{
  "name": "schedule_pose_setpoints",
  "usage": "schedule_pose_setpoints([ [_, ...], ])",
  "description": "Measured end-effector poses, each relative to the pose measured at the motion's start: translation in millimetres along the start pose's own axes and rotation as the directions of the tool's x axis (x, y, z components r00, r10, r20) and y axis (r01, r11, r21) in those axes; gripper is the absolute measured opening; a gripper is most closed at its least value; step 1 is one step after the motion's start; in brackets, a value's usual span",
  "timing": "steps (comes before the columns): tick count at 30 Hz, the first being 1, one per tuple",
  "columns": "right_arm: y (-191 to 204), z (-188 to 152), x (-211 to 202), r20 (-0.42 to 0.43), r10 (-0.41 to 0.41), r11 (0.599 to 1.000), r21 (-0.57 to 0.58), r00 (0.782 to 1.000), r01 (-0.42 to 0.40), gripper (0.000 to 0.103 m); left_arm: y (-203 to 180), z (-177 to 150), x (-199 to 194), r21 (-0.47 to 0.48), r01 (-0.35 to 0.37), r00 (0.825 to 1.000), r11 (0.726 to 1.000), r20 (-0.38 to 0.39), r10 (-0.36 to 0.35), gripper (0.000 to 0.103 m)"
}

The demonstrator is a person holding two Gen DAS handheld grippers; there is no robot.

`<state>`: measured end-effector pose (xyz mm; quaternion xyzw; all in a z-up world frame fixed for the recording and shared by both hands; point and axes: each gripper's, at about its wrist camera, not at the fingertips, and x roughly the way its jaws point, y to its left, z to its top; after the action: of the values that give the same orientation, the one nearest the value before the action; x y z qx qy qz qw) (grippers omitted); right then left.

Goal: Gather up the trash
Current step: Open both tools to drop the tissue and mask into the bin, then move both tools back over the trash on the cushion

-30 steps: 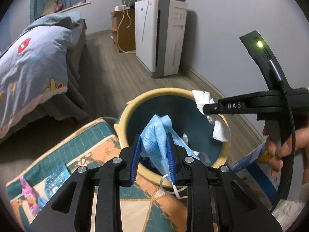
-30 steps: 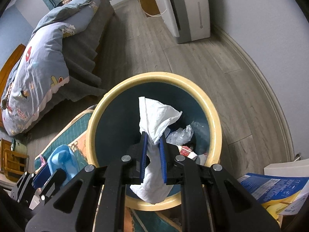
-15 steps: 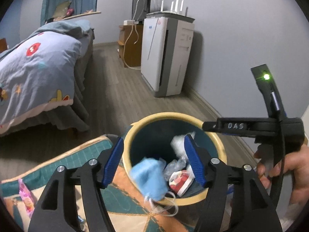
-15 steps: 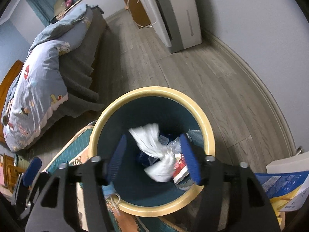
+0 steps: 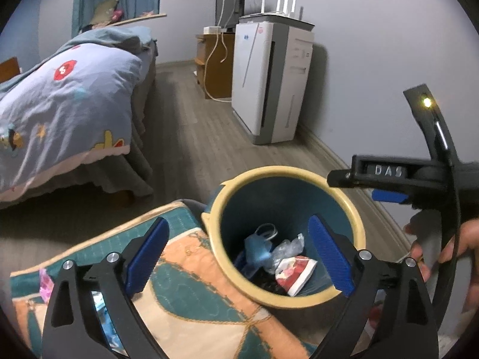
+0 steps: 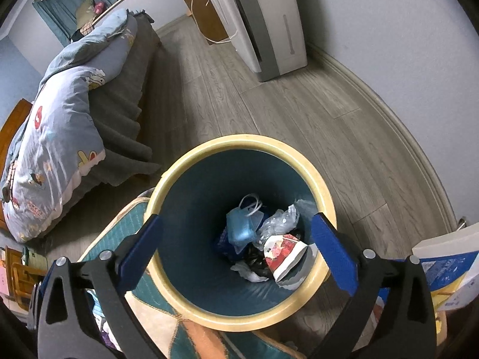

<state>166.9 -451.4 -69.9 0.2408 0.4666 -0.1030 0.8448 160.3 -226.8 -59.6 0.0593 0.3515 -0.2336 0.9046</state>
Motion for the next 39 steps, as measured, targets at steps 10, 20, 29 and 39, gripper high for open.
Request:
schedule_pose_setpoints([
  [10,28,-9,-8,-0.007,0.019,1.0,-0.007,1.0,-0.019,0.097,29,-10,-30,-0.004,-0.056,0.998,0.998,0.012,0.056,0.095],
  [20,63,-22,-7,-0.027,0.053,0.999,-0.01,0.998,-0.053,0.097,69,-21,-65,-0.033,-0.128,0.991,0.991,0.029,0.129,0.095],
  [29,125,-45,4,-0.071,0.092,0.991,-0.091,0.993,-0.098,0.097,118,-44,-97,-0.071,-0.218,0.975,0.973,0.016,0.22,0.095],
  [39,184,-82,30,-0.134,0.07,0.97,-0.221,0.988,-0.098,0.097,198,-74,-135,-0.214,-0.332,0.942,0.919,-0.022,0.335,0.095],
])
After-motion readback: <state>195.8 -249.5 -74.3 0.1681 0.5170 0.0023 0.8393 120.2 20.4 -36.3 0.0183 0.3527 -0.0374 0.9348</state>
